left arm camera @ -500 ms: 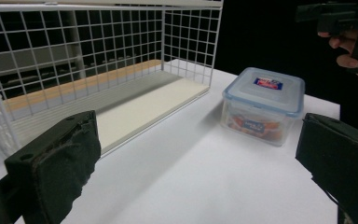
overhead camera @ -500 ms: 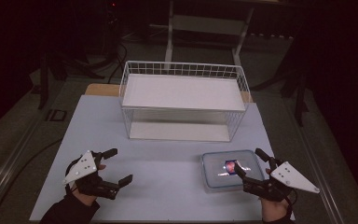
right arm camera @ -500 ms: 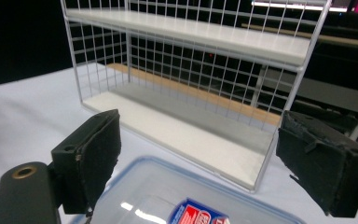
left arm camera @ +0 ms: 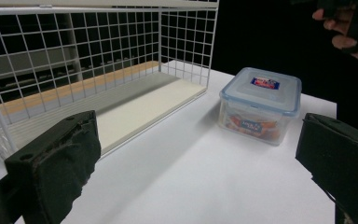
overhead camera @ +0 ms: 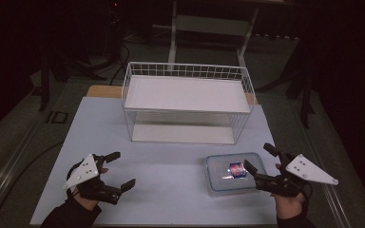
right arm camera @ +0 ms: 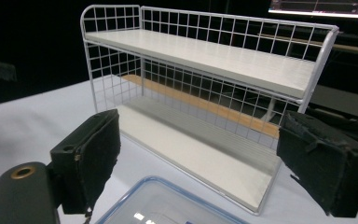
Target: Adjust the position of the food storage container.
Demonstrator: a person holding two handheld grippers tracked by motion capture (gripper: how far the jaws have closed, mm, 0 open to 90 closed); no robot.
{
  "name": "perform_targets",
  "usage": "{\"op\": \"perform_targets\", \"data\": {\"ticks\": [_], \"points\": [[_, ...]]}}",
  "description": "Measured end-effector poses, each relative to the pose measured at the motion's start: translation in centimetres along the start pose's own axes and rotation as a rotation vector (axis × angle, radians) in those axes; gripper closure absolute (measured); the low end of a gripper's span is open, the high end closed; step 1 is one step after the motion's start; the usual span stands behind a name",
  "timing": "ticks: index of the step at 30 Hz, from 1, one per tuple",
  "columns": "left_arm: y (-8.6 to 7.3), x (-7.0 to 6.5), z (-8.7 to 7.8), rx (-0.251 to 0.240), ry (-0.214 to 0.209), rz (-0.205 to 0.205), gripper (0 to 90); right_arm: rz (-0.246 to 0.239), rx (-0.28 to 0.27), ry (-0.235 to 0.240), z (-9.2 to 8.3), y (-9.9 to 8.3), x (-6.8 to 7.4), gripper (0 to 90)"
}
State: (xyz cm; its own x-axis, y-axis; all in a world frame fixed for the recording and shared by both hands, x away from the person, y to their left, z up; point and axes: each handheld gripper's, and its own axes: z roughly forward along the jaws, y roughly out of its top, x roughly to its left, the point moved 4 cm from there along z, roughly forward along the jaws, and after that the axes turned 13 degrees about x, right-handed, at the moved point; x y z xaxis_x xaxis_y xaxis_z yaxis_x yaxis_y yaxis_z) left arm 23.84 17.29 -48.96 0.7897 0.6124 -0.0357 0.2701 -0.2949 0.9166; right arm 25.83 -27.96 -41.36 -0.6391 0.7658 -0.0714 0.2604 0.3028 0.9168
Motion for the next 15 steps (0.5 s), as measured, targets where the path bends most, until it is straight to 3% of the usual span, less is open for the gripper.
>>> {"op": "perform_targets", "data": {"ticks": [7,10,12,15], "points": [[0.0,0.0,0.0,-0.006,0.006,0.003,0.0,0.043,0.023,-0.014,-0.2,0.2,-3.0,12.4],[-0.1,0.1,0.0,-0.008,0.002,-0.004,0.0,0.039,0.081,-0.017,0.1,-0.4,-3.9,13.1],[-0.1,0.1,0.0,-0.008,0.004,-0.002,0.0,0.038,0.085,0.014,0.2,-0.9,-4.3,13.6],[-0.1,0.1,0.0,-0.006,0.003,-0.003,0.0,0.053,0.104,0.0,0.4,-2.0,-5.1,18.0]]}}
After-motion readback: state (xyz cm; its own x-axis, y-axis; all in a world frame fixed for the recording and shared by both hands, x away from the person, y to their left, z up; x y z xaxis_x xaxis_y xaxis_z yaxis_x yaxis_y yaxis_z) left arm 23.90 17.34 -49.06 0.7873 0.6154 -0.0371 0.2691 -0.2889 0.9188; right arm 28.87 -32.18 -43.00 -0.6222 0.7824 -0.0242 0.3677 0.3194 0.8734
